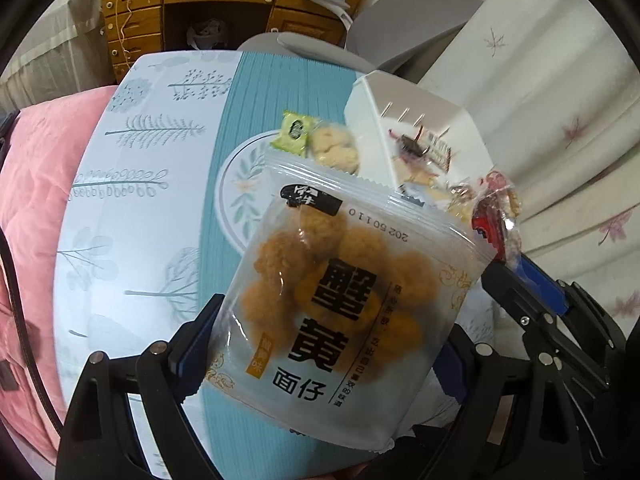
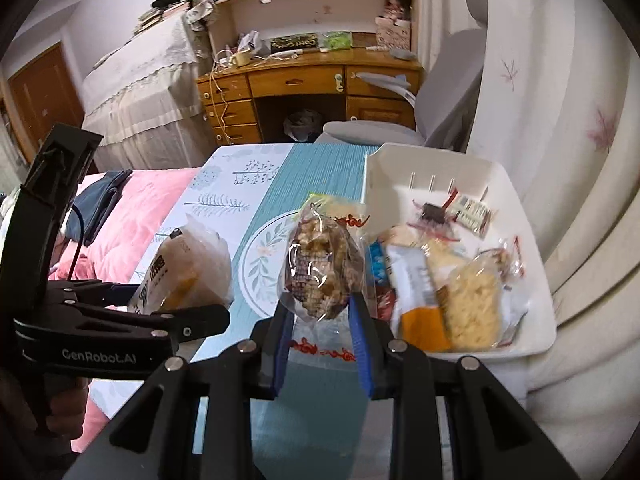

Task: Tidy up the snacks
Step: 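Carry the crab-roe bag with the left tool while the right tool carries the nut packet to the tray, then open the left tool over the tray while the right tool releases the nut packet into it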

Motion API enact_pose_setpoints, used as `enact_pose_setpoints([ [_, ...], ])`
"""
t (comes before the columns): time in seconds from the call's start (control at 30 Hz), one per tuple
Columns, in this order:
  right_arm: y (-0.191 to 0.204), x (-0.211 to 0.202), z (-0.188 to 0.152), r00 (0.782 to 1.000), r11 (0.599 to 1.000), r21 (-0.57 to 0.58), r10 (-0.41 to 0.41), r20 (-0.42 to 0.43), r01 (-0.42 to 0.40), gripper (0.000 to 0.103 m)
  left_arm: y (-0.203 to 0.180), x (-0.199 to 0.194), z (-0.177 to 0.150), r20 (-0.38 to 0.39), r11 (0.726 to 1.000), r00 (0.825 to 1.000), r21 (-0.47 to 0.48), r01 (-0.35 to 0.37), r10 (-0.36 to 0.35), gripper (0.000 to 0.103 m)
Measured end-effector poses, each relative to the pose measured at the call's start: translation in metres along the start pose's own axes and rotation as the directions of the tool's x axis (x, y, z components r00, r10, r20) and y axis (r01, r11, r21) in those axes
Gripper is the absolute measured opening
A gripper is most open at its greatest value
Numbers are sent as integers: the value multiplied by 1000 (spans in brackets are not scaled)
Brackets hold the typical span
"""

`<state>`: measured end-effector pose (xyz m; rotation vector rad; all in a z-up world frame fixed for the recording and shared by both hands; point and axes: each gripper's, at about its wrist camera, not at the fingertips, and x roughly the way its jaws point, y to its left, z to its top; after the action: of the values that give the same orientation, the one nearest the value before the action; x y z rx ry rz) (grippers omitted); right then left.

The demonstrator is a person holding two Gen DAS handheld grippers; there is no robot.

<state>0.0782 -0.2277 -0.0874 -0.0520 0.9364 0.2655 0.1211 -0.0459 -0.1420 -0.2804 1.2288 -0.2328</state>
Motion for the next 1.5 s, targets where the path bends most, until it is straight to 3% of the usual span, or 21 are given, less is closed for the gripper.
enact_pose_setpoints([
  [0.37,-65,0,6,999,997,-65,39,8,-38,28,-60,11,14,67,999,998,-52,-15,19,90],
  [0.73,-140,2,15,1000,999,-34,24,3,-24,28,-116,45,48,65,998,998,-54,-15,18,90],
  [0.83,-152,6,18,1000,999,-45,20,-4,-20,28,-130,53,60,56,999,998,-47,-2,5,90],
  [1.1,-174,16,26,999,996,-80,41,-12,-41,28,-172,61,106,151,1000,989,5,1,-2,91],
  [1.37,-183,26,28,997,996,-57,71,-34,-73,29,-173,65,109,145,1000,989,-20,-11,13,91],
  [1.43,-184,31,30,995,995,-50,86,-48,-88,32,-166,66,104,139,999,990,-38,-15,20,91],
  [1.5,-184,34,30,994,995,-50,86,-60,-89,51,-160,65,100,135,998,991,-53,-19,26,91],
])
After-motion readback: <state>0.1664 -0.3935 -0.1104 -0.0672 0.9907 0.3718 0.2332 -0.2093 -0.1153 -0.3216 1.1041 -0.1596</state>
